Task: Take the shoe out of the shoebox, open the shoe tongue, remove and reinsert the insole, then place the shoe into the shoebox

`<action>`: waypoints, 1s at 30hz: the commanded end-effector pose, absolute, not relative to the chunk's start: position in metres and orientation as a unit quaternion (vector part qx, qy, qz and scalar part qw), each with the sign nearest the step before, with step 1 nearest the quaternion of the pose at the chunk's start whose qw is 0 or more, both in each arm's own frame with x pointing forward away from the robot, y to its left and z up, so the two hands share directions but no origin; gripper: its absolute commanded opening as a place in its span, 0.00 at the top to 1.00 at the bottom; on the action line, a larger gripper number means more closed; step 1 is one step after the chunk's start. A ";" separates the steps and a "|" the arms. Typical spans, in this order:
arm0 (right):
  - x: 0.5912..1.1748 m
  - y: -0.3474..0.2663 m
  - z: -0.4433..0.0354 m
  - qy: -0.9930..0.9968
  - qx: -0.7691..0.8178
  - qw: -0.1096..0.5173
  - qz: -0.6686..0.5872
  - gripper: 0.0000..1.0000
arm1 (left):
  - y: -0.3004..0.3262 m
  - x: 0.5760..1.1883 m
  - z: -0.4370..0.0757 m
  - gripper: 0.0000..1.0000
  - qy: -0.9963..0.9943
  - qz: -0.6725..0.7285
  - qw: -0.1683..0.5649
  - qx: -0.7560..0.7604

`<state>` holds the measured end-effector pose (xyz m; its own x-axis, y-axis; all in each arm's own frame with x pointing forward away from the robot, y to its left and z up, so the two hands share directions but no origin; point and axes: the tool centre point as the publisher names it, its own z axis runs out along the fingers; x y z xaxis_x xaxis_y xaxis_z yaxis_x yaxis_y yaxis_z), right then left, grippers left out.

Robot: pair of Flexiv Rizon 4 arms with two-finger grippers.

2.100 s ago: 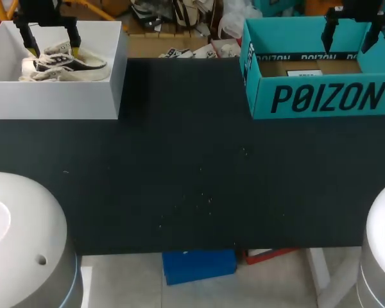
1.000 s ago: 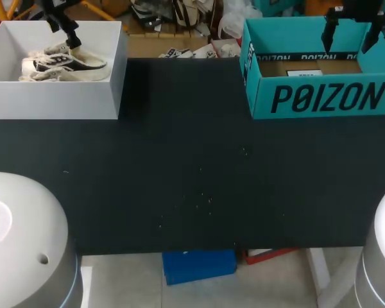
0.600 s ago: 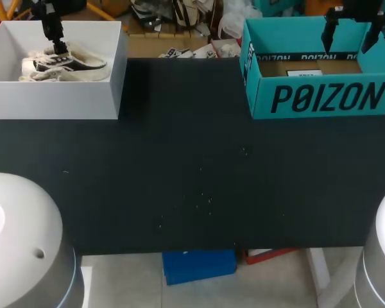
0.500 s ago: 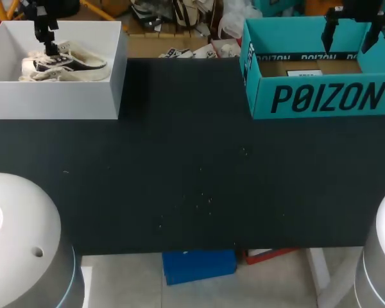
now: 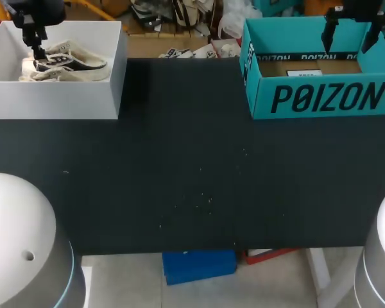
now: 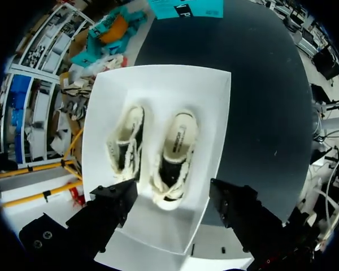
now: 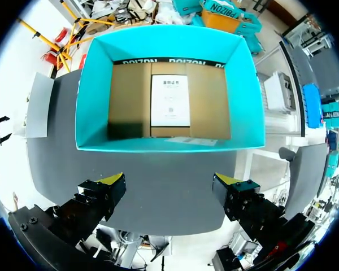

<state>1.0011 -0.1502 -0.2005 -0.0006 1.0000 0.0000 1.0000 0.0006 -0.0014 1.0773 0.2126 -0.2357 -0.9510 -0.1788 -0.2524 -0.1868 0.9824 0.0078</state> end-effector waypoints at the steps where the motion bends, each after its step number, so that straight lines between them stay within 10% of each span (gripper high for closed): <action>1: 1.001 -0.150 -0.200 -0.707 -0.707 0.001 0.001 0.00 | 0.217 1.096 -0.256 0.22 0.989 0.015 0.117 -0.091; 16: 1.001 -0.150 -0.200 -0.707 -0.707 0.001 0.001 0.00 | 0.244 1.133 -0.323 0.53 0.989 0.023 0.112 -0.095; 30: 1.001 -0.150 -0.200 -0.707 -0.707 0.001 0.001 0.00 | 0.236 1.152 -0.365 0.53 0.993 0.018 0.085 -0.085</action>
